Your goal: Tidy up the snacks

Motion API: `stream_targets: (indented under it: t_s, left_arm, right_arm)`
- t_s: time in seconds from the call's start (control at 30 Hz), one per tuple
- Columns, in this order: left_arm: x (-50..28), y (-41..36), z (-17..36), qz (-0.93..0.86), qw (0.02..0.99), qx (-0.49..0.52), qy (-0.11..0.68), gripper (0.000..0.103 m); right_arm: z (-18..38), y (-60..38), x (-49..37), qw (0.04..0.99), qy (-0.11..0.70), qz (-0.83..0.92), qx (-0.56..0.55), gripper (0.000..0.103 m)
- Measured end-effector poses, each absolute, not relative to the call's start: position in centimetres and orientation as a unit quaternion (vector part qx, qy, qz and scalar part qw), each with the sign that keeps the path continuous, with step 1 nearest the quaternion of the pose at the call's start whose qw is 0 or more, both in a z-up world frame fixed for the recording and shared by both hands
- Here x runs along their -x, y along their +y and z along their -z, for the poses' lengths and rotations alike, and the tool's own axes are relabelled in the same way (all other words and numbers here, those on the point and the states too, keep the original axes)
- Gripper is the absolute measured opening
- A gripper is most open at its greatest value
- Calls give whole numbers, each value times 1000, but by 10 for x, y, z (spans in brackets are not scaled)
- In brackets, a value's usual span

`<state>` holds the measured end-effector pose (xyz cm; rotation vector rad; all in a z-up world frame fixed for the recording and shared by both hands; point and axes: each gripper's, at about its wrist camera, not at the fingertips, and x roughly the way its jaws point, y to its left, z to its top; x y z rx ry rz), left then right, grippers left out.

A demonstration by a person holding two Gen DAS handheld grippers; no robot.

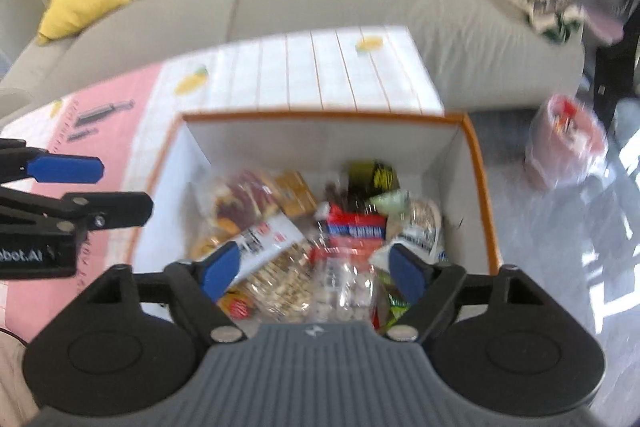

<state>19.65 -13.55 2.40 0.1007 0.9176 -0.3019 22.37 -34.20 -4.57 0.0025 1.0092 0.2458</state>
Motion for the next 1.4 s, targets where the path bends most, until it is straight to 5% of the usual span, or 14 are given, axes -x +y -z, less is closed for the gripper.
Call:
stream_targets:
  t_s: [0.43,1.17,1.4]
  left_arm:
    - [-107,-87,-93,101,941,-82,314,77]
    - [-26,-54,-5,45,958,-60,279,76]
    - [-19,-49,19,32,957,-39,285,76]
  right_arm:
    - [-52,-286,-129,938,318,-135,-22,100]
    - [22,-231,-27,969,246,-5,2,100]
    - [55,-232,-15,960,278,6,-14,100]
